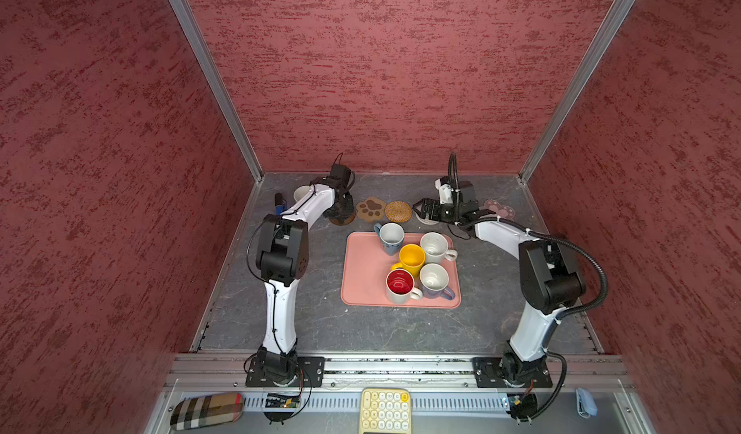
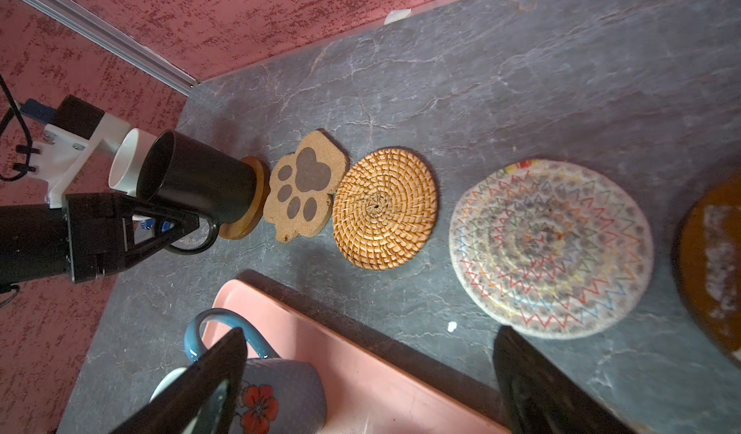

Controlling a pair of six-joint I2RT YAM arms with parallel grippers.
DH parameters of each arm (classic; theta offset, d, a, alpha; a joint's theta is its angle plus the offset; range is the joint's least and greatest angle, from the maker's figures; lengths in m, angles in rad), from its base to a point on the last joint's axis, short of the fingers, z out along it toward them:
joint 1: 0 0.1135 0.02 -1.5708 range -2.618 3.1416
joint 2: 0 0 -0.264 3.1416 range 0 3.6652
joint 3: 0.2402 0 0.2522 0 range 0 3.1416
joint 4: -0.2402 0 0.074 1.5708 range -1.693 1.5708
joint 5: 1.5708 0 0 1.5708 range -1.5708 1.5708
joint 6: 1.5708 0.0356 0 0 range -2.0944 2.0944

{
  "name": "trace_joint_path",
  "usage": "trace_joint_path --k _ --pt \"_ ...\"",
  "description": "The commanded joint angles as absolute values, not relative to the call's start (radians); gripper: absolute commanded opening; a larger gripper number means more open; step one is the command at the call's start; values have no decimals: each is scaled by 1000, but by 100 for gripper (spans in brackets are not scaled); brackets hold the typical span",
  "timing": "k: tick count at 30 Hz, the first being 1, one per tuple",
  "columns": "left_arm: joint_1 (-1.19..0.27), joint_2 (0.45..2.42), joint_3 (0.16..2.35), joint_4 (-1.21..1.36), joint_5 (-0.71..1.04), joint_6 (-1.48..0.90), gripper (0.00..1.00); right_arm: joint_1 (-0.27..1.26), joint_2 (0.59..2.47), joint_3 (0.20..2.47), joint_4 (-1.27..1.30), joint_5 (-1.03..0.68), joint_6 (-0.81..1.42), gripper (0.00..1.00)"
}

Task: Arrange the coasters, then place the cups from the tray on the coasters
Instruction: 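Lower the black mug onto the wooden coaster and open the left gripper, then raise the left gripper off the black mug while the right reaches the red mug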

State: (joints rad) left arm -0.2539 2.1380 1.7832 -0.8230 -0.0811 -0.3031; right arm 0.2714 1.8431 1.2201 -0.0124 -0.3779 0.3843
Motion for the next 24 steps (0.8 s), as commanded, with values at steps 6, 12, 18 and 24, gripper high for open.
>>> trace_joint_path --k 6,12,18,24 --pt "-267 2072 1771 -787 -115 -288 62 267 1822 1250 -7 -378 352 96" --pt "-272 2008 1765 -794 -129 -277 71 267 1781 1252 -35 -361 345 95" --pt "-281 1910 1739 -810 -133 -281 81 268 1714 1240 -63 -353 352 94" --pt "-310 1791 1666 -815 -130 -291 89 277 1611 1190 -94 -346 362 91"
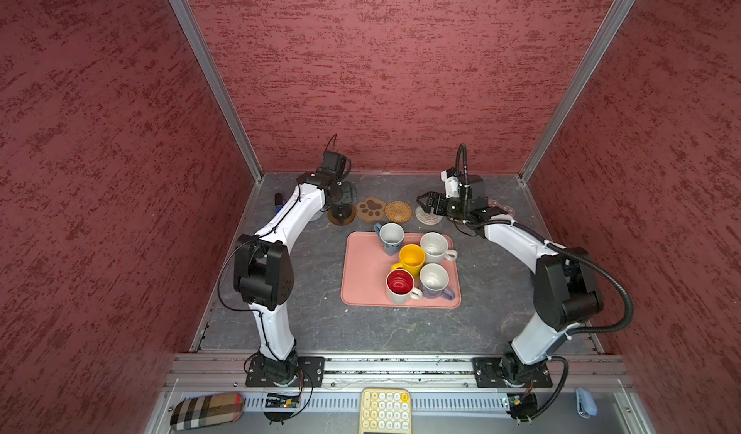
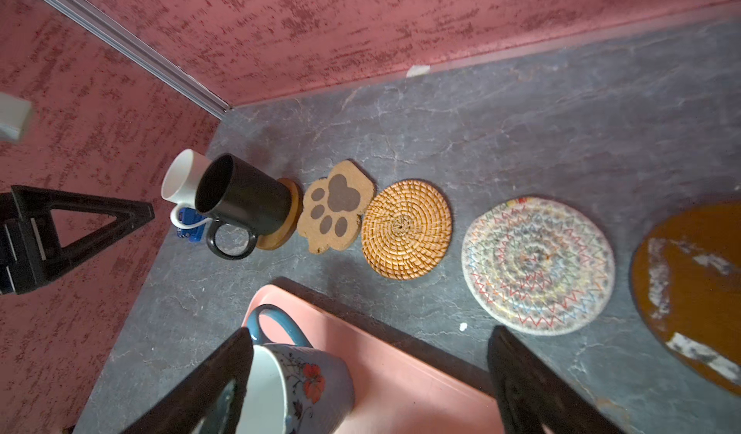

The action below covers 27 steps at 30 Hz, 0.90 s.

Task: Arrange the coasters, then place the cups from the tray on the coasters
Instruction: 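Raise the left gripper off the black mug while the right reaches the red mug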

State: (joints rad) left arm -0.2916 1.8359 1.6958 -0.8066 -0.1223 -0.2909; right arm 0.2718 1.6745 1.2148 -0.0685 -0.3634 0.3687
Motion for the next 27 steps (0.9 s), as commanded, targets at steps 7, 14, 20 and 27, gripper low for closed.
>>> trace_joint_path --k 7,14,20,27 --pt "-386 1679 1553 -810 -146 -309 92 309 1459 1099 -184 -313 338 89" --pt "-457 1586 1410 -788 -154 -346 92 377 1299 992 -288 -278 321 81" --pt "-483 1524 1278 -743 -140 -386 92 456 1239 957 -388 -277 304 75" --pt "-496 1479 1170 -702 -129 -417 92 589 1230 895 -440 -298 286 70"
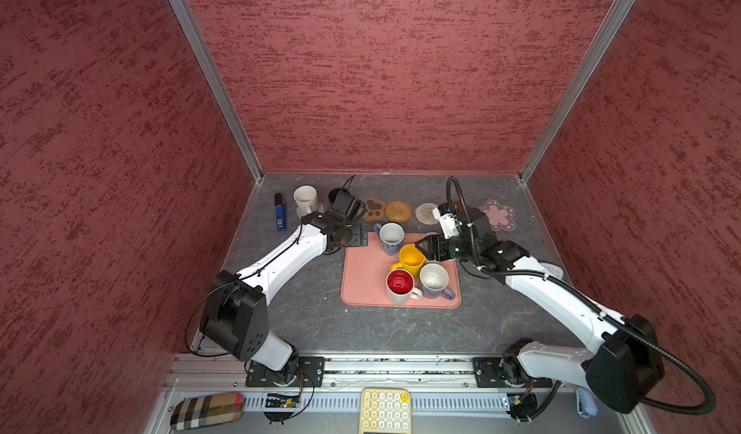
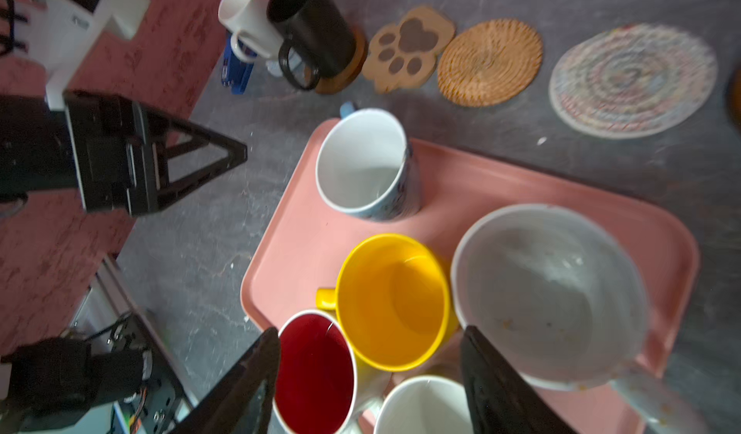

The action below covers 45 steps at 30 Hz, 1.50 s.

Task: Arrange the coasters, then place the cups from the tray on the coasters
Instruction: 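Raise the left gripper off the black mug while the right reaches the red mug, then lower the right gripper onto the red-lined white mug and grasp its rim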

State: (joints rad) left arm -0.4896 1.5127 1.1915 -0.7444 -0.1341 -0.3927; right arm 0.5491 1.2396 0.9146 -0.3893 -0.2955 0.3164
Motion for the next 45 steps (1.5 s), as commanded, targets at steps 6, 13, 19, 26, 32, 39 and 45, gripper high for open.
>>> trace_joint_path --k 6,13,19,26,32,39,45 --pt "-498 1453 1115 -690 -133 -420 92 658 1244 857 -472 -253 272 62" --pt "-493 1437 1073 -681 -140 -421 92 703 1238 848 -507 -285 225 50" --pt "-492 1447 1062 -664 -135 -420 92 725 1260 846 -561 -262 199 45" --pt "-492 1471 1067 -652 -132 -414 92 740 1277 842 -565 -252 189 45" --pt "-486 1478 1056 -643 -126 -411 92 773 1323 850 -556 -257 170 45" --pt "-466 1478 1037 -627 -116 -406 92 781 1357 851 -549 -234 163 40" --pt "-455 1475 1024 -613 -105 -402 92 781 1365 856 -554 -205 163 43"
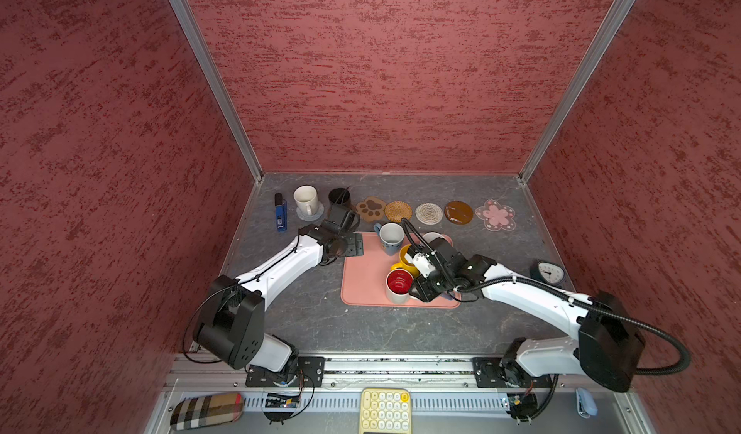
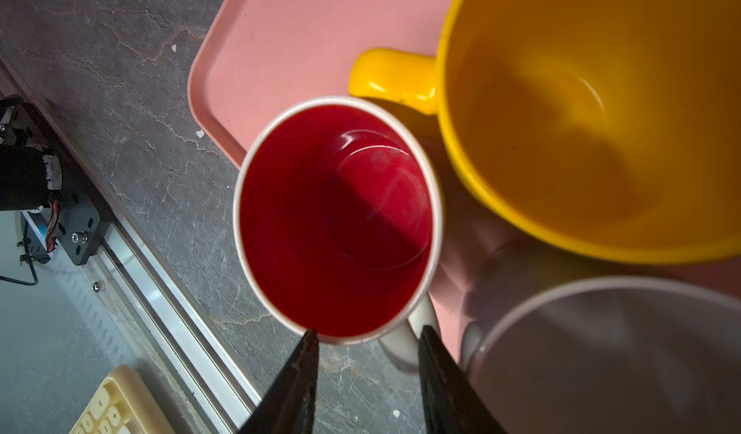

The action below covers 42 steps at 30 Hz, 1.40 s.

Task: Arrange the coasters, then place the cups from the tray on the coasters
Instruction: 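Lower the right gripper onto the red-lined white mug and grasp its rim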

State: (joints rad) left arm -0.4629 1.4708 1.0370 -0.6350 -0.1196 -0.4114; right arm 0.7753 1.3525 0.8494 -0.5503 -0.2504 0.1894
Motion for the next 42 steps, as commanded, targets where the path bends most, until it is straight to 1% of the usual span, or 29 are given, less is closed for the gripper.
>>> trace_joint_path --k 1,20,31,42 --pt "-453 1475 1019 -610 -103 -402 92 781 1365 853 -551 -207 162 43" --pt "-433 1452 974 -592 -94 -402 92 841 1448 874 -505 -200 163 40" --pt "-417 1441 959 -586 -84 -399 92 850 1488 901 -484 -164 167 39" --pt "-411 1404 951 -605 -88 -397 92 861 1496 904 -456 -153 188 25"
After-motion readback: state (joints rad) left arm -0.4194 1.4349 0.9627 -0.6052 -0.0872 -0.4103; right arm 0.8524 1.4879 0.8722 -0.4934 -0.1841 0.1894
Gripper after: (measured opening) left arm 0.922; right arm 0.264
